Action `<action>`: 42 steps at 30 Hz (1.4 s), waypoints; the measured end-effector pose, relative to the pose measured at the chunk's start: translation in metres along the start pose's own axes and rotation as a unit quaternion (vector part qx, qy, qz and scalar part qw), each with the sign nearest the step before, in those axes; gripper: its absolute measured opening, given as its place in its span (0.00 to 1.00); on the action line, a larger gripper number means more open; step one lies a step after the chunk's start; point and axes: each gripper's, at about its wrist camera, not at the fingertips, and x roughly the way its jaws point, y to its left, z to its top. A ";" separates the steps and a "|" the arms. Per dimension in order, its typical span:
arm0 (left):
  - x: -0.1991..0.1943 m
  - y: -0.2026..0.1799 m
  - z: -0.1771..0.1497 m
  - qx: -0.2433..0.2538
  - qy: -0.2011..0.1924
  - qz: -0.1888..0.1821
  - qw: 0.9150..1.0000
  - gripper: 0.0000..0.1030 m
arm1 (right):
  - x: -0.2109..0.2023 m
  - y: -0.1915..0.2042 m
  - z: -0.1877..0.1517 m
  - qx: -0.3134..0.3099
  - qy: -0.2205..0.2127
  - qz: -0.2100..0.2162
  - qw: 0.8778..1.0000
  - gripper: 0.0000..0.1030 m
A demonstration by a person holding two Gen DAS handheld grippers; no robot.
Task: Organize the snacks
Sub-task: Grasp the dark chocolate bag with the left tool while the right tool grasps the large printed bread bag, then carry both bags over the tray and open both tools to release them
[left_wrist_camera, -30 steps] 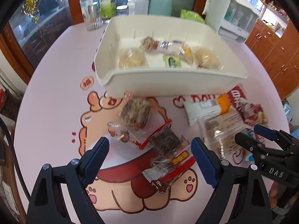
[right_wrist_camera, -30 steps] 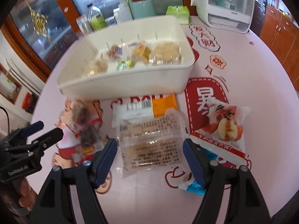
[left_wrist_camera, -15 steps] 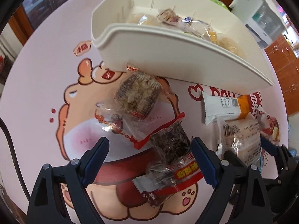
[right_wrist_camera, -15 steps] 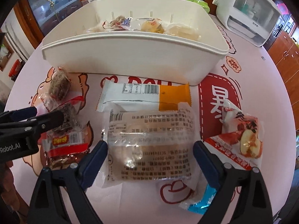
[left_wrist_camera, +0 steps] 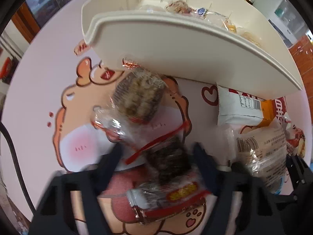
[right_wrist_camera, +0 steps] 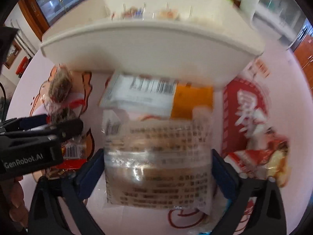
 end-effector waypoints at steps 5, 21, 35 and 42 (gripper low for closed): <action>-0.002 -0.001 -0.005 0.008 -0.002 -0.024 1.000 0.43 | -0.006 -0.006 -0.004 0.017 -0.014 0.023 0.999 0.79; -0.072 0.025 -0.014 0.019 -0.056 -0.096 0.994 0.43 | -0.061 -0.018 -0.015 0.061 -0.059 0.052 0.995 0.76; -0.161 0.032 0.037 0.067 -0.155 -0.067 0.983 0.43 | -0.123 -0.009 0.027 0.044 -0.118 0.040 0.991 0.77; -0.203 0.034 0.074 0.078 -0.212 -0.052 0.973 0.43 | -0.166 -0.010 0.069 0.043 -0.174 0.031 0.983 0.77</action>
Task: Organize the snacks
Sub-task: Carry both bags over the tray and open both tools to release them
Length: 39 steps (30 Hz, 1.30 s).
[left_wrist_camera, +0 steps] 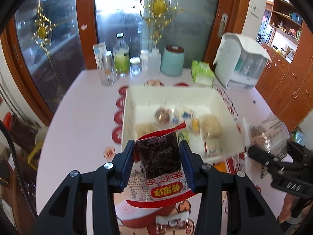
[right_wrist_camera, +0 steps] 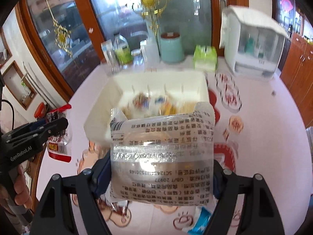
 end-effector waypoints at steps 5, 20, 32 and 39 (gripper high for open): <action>-0.003 -0.007 0.026 0.017 -0.020 0.007 1.000 0.43 | -0.018 0.006 0.036 0.000 -0.040 0.005 0.999 0.77; 0.039 -0.031 0.076 0.039 -0.022 0.027 0.999 0.44 | -0.005 0.019 0.099 0.008 -0.072 -0.003 0.997 0.78; 0.088 -0.031 0.081 0.038 0.016 0.043 0.998 0.46 | 0.045 0.001 0.107 0.029 -0.041 -0.034 0.998 0.80; 0.111 -0.025 0.074 0.029 0.039 0.068 0.997 0.86 | 0.079 -0.009 0.106 0.050 0.007 -0.051 0.997 0.83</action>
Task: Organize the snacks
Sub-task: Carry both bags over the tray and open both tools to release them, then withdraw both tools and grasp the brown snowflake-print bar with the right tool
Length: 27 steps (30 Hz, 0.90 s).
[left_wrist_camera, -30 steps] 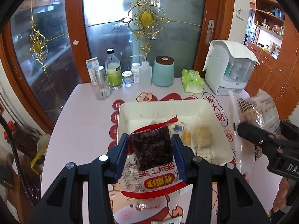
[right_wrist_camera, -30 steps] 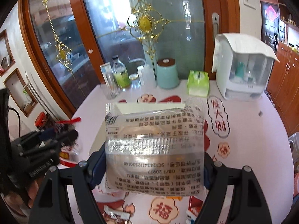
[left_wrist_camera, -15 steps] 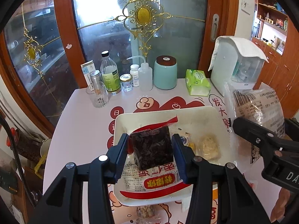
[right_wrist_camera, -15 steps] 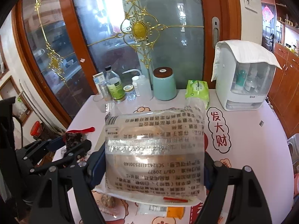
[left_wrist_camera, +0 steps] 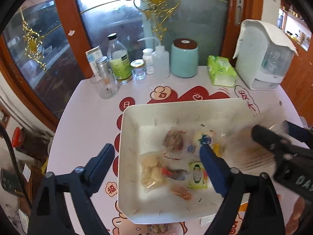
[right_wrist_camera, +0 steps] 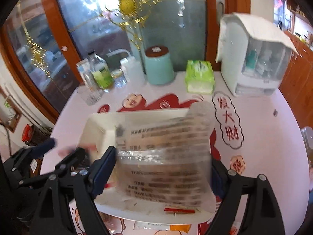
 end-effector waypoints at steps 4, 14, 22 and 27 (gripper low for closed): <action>0.007 0.005 -0.006 -0.011 0.015 -0.004 1.000 0.86 | -0.003 -0.002 -0.002 0.007 -0.005 0.005 1.000 0.83; -0.001 0.011 -0.019 -0.013 0.017 -0.006 1.000 0.86 | -0.013 0.005 -0.012 -0.001 -0.003 0.015 1.000 0.83; -0.016 0.015 -0.031 -0.012 0.017 -0.012 1.000 0.86 | -0.022 0.006 -0.027 0.002 0.005 0.015 1.000 0.83; -0.030 0.016 -0.044 -0.003 0.013 -0.016 1.000 0.86 | -0.030 0.007 -0.040 0.004 0.009 0.012 1.000 0.83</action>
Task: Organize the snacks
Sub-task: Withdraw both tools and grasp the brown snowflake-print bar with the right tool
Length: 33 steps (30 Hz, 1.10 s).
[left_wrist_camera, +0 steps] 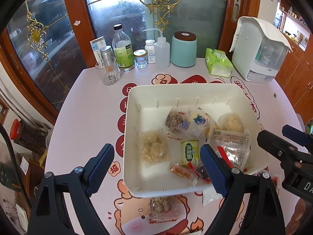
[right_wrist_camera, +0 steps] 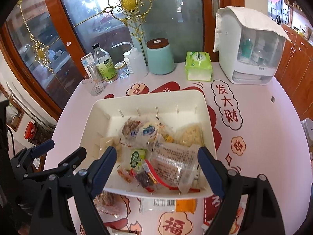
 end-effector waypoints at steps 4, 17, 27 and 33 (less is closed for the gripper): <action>-0.008 0.000 -0.014 0.008 0.002 -0.008 1.000 0.87 | -0.008 0.000 -0.014 0.006 0.003 0.001 1.000 0.83; -0.021 0.026 -0.078 0.014 0.019 -0.027 0.999 0.88 | -0.031 0.006 -0.075 -0.012 0.003 -0.008 1.000 0.83; -0.006 0.061 -0.133 -0.014 0.065 -0.032 0.997 0.88 | -0.021 0.028 -0.131 -0.084 0.027 0.030 0.996 0.82; -0.001 0.068 -0.170 -0.002 0.091 -0.040 0.995 0.88 | -0.004 0.051 -0.165 -0.166 0.052 0.059 0.983 0.82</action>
